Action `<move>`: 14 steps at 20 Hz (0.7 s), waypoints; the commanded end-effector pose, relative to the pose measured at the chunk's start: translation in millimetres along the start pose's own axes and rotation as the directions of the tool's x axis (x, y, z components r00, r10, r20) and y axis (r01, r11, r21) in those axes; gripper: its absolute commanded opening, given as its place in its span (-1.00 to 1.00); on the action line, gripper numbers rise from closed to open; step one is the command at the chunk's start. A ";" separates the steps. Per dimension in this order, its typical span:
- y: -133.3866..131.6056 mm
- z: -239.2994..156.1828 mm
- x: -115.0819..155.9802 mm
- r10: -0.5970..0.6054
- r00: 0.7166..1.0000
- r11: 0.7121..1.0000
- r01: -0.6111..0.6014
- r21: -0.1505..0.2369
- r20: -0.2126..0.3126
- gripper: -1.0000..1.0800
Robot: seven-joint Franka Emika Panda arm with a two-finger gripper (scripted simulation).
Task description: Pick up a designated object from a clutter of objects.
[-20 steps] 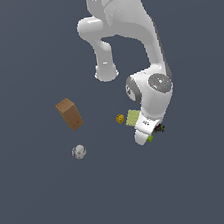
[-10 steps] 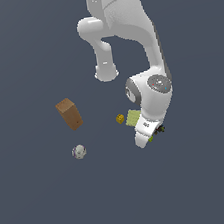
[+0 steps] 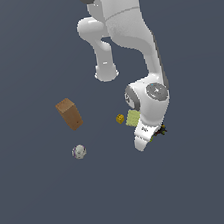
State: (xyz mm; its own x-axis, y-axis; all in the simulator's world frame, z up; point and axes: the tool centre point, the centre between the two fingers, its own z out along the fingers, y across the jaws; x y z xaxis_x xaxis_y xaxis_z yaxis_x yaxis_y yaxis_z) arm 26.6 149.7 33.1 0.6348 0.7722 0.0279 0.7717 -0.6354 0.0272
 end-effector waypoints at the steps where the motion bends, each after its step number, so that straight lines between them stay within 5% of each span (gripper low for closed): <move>1: -14.4 20.1 -7.9 -0.009 1.000 1.000 0.009 0.027 0.028 -1.00; 14: -5.1 -2.8 -0.9 -0.006 1.000 1.000 0.006 0.003 0.003 -1.00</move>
State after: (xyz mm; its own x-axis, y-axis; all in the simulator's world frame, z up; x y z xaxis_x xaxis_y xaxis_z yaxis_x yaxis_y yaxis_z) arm 22.3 154.1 34.6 0.6281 0.7777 0.0257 0.7774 -0.6286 0.0236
